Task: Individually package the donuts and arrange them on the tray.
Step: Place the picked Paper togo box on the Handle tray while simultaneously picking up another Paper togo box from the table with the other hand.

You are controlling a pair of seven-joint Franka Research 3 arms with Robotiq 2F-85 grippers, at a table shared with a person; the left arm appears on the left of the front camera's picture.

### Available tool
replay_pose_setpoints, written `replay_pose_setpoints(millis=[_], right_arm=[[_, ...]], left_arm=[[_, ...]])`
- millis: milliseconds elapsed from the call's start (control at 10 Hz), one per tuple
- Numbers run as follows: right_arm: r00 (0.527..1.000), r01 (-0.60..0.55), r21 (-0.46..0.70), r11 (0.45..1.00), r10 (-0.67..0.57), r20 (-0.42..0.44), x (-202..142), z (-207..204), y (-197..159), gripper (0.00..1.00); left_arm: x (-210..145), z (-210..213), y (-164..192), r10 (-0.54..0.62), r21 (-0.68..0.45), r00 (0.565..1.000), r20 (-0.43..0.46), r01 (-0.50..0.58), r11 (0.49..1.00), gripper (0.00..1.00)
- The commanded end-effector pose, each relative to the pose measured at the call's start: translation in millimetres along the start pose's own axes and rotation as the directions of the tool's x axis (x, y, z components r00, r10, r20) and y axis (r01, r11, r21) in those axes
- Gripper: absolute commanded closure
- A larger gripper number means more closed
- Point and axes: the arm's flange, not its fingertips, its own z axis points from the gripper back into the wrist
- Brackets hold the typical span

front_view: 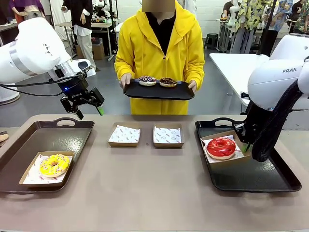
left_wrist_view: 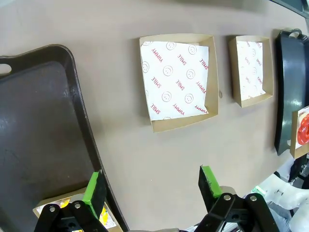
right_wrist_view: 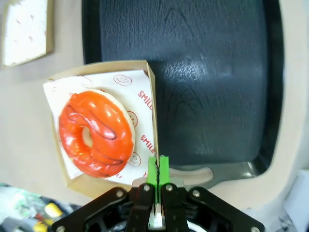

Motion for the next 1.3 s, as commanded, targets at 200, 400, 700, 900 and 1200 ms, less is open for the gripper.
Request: replay_pose_setpoints(millis=[200, 400, 700, 900, 1200], right_arm=[[0.998, -0.048, -0.082, 0.995, 0.051, 0.033, -23, -8, -15, 0.99], [0.999, -0.039, -0.082, 0.996, 0.042, 0.03, -26, -19, -25, 0.99], [1.0, 0.01, -0.075, 0.997, -0.009, 0.006, -26, -36, -30, 0.99], [0.999, 0.05, -0.061, 0.997, -0.05, -0.008, -26, -45, -30, 0.99], [0.995, 0.093, -0.051, 0.994, -0.095, -0.027, -27, -51, -27, 0.99]], left_arm=[[20, -8, -24, -0.054, 0.079, 0.998, -0.028, 0.057, 0.995, 0.0], [34, -22, -39, -0.037, 0.177, 0.997, -0.062, 0.048, 0.983, 0.0], [50, -38, -52, -0.018, 0.24, 0.997, -0.071, 0.034, 0.97, 0.0], [56, -44, -55, -0.01, 0.257, 0.997, -0.073, 0.028, 0.966, 0.0], [58, -46, -55, -0.007, 0.268, 0.998, -0.063, 0.024, 0.963, 0.0]])
